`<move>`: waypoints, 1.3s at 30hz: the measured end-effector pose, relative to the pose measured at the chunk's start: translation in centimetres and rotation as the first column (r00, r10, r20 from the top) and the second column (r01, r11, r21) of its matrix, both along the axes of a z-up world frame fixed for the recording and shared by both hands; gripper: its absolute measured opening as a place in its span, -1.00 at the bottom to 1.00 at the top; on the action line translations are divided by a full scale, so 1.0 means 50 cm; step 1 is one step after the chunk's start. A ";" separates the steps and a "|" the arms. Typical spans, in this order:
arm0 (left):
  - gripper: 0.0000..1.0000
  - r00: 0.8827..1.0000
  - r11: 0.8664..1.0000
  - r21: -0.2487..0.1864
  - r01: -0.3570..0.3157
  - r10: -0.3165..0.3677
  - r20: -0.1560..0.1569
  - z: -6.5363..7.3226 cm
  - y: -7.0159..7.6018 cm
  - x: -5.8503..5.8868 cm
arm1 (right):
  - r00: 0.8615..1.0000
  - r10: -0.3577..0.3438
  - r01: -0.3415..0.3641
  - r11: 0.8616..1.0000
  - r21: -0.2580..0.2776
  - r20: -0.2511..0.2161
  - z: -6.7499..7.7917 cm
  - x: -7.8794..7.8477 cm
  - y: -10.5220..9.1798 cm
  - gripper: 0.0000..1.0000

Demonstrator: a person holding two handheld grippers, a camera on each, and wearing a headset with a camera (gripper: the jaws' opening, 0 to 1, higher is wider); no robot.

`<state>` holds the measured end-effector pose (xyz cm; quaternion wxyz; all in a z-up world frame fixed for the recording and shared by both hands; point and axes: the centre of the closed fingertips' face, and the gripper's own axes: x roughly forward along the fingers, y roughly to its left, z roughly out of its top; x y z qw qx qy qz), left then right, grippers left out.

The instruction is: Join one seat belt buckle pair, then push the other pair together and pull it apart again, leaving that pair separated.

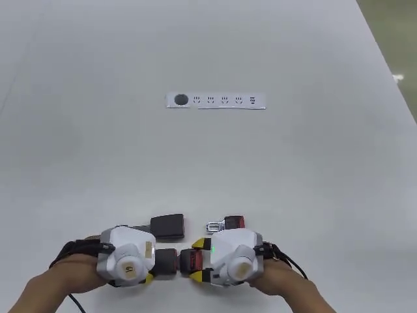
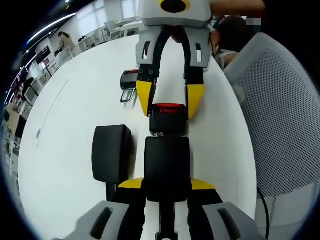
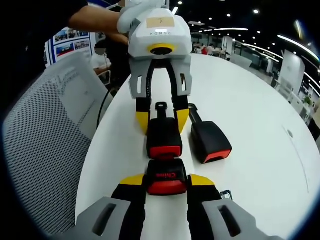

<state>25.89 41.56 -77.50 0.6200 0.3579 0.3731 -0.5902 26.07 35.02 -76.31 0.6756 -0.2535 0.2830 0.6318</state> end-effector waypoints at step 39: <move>-0.13 0.993 0.994 -0.023 -0.111 0.112 0.027 0.049 0.032 0.012 | 1.000 -0.019 0.019 0.999 -0.027 0.005 0.046 0.028 -0.020 -0.20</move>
